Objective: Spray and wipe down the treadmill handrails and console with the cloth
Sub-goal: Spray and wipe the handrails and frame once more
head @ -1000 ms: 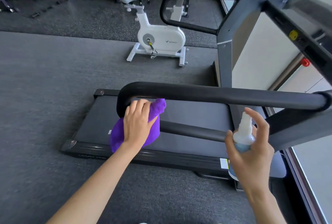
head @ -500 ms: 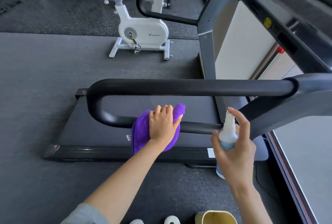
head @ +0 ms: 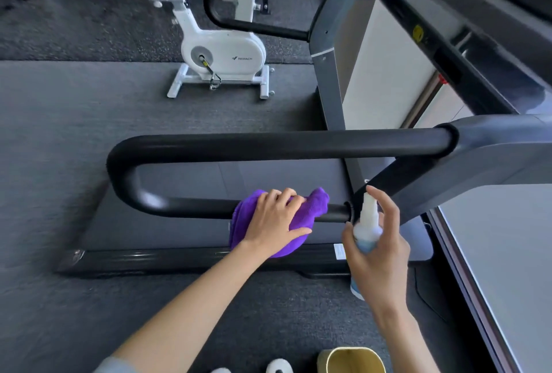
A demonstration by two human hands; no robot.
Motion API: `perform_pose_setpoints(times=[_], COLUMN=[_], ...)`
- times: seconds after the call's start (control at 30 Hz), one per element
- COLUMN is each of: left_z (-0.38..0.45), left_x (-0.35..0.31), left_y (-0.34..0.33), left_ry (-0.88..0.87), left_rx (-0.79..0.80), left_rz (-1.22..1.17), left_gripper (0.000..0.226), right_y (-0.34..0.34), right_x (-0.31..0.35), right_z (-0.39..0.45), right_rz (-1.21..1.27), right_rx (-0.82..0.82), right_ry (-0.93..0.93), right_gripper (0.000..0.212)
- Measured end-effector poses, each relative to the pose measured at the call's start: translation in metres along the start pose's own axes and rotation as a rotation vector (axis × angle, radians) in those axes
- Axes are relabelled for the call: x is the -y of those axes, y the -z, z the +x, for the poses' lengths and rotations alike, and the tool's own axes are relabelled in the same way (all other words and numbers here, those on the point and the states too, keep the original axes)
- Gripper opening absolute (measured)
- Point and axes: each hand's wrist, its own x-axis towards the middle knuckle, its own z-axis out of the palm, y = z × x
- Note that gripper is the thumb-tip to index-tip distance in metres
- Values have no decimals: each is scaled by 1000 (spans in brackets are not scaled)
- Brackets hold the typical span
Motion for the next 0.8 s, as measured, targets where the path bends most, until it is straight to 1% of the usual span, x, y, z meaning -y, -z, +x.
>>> perform_pose_setpoints(times=[0.1, 0.13, 0.2, 0.3, 0.37, 0.43, 0.5, 0.63, 0.73, 0.8], left_z=[1, 5, 21, 44, 50, 47, 36, 3, -25, -40], left_x=[-13, -18, -32, -66, -77, -66, -40, 18, 53, 72], left_y=[-7, -9, -15, -23, -26, -25, -20, 3, 18, 29], left_ry=[73, 82, 72, 40, 36, -1, -14, 67, 91, 142], left_rx=[-132, -152, -124, -6, 7, -12, -56, -144, -240, -267], left_rz=[6, 8, 1, -39, -54, -32, -30, 5, 58, 102], left_gripper=[51, 50, 53, 58, 57, 55, 51, 50, 46, 46], right_y=[-1, 0, 3, 9, 12, 14, 14, 8, 0, -5], right_x=[1, 1, -3, -8, -12, -14, -14, -9, -2, 4], right_z=[0, 0, 0, -1, -2, -1, -2, -3, -7, -11], right_rz=[0, 1, 0, -2, -13, -19, -29, -28, -16, -7], right_rx=[-7, -18, -32, -34, -32, -33, -34, -28, -11, 9], right_ry=[8, 5, -5, -11, -20, -36, -30, -29, -29, -16], right_gripper=[70, 70, 69, 69, 69, 67, 65, 67, 68, 69])
